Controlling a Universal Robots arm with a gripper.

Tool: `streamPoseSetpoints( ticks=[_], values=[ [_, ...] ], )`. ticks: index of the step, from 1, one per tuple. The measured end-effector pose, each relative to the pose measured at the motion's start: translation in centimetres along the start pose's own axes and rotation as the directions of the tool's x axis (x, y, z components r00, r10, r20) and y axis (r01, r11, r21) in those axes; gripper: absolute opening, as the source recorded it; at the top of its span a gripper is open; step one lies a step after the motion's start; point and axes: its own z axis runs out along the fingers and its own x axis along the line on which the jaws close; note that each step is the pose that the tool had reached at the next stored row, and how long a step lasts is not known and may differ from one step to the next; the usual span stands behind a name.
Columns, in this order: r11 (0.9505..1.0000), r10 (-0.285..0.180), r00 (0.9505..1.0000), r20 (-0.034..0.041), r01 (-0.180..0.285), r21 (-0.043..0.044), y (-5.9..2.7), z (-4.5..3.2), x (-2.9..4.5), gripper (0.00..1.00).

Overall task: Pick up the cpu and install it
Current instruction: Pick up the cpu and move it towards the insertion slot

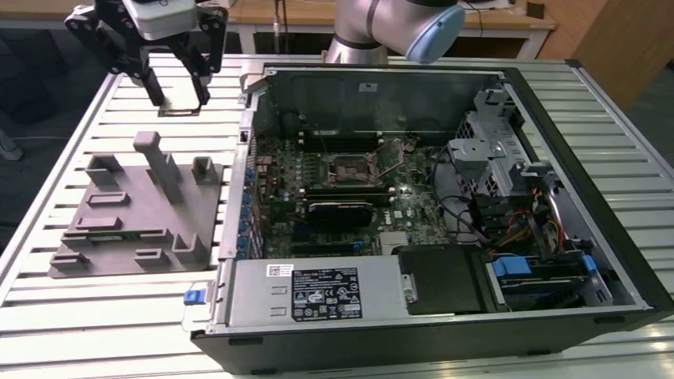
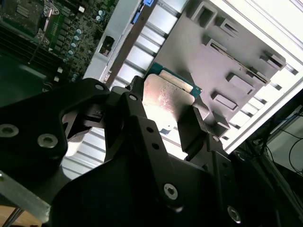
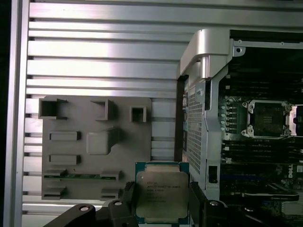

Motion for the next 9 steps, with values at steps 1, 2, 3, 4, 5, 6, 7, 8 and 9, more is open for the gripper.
streamPoseSetpoints(
  ticks=[1, 2, 3, 4, 5, 6, 7, 8, 9],
  values=[
    [1.0, 0.0, 1.0, 0.0, 0.0, 0.0, 0.0, 0.0, -0.14, 0.53],
    [1.0, 0.0, 1.0, 0.0001, 0.0, 0.0, 0.0, 0.0, -0.29, 0.53],
    [1.0, 0.0, 1.0, 0.0, 0.0, 0.0, 0.0, 0.01, -0.43, 0.53],
    [1.0, 0.0, 1.0, 0.0, 0.0, 0.0, -0.01, 0.01, -0.58, 0.53],
    [1.0, 0.0, 1.0, 0.0001, 0.0, 0.0, -0.01, 0.01, -0.72, 0.53],
    [1.0, 0.0, 1.0, 0.0, 0.0, 0.0, -0.01, 0.01, -0.87, 0.53],
    [1.0, 0.0, 1.0, 0.0, 0.0, 0.0, -0.01, 0.01, -1.04, 0.53],
    [1.0, 0.0, 1.0, 0.0, 0.0, 0.0, -0.01, 0.01, -1.17, 0.53],
    [1.0, 0.0, 1.0, 0.0, 0.0, 0.0, -0.02, 0.01, -1.3, 0.53]
  ],
)
